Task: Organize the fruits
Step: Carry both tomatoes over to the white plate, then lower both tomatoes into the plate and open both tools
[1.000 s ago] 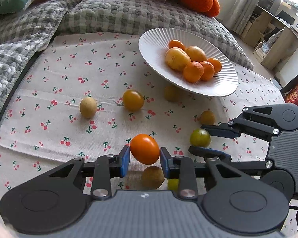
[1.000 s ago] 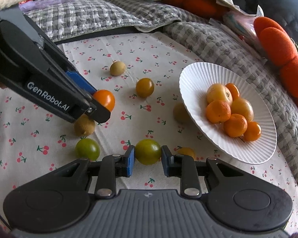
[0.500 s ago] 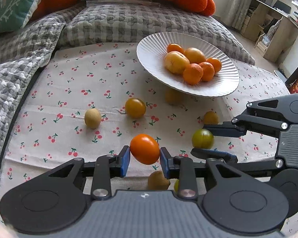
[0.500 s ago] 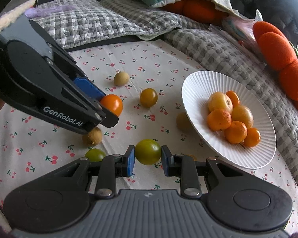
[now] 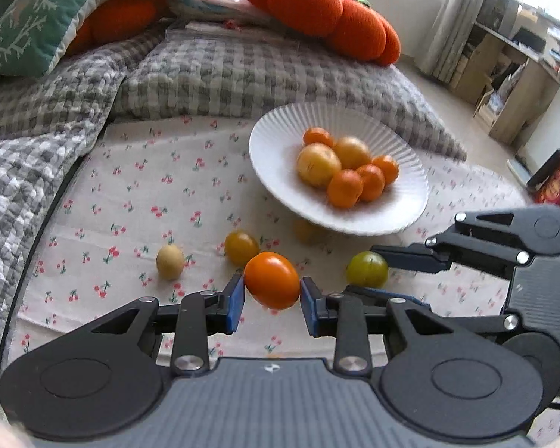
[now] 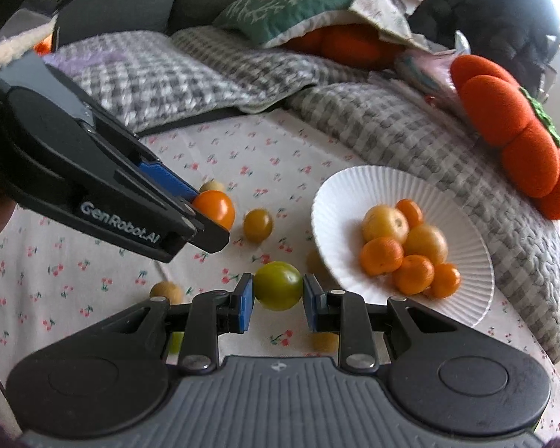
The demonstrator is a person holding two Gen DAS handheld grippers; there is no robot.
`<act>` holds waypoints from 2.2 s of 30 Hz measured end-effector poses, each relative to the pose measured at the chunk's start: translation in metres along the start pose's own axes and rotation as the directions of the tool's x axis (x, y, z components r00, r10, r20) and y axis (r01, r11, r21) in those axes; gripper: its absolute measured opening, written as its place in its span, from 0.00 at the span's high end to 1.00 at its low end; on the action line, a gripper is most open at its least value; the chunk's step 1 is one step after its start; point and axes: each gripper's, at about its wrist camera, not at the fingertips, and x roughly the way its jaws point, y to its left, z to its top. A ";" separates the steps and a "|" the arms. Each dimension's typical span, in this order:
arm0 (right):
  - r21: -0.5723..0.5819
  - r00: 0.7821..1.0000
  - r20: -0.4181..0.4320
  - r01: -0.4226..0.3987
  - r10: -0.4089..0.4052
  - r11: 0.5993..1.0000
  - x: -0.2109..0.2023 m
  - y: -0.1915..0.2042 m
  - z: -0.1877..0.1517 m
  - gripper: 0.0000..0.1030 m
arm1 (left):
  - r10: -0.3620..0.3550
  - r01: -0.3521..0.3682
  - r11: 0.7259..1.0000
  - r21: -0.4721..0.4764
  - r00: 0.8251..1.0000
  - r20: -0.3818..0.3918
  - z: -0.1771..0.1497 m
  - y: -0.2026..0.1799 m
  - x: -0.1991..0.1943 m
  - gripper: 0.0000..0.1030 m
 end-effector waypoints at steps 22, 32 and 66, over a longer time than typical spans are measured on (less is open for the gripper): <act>0.603 0.987 0.009 0.124 -0.162 0.788 0.000 -0.126 -0.016 0.76 | -0.070 0.072 0.996 -0.053 0.997 0.041 0.058 -0.006 0.043 0.80; 0.588 0.980 -0.016 0.168 -0.197 0.792 0.008 -0.130 -0.014 0.76 | -0.077 0.076 0.997 0.004 0.996 0.039 0.079 -0.009 0.081 0.80; 0.674 0.982 0.028 0.118 -0.186 0.729 0.047 -0.145 0.010 0.72 | -0.118 0.128 0.986 -0.111 0.988 0.096 0.117 0.025 0.103 0.80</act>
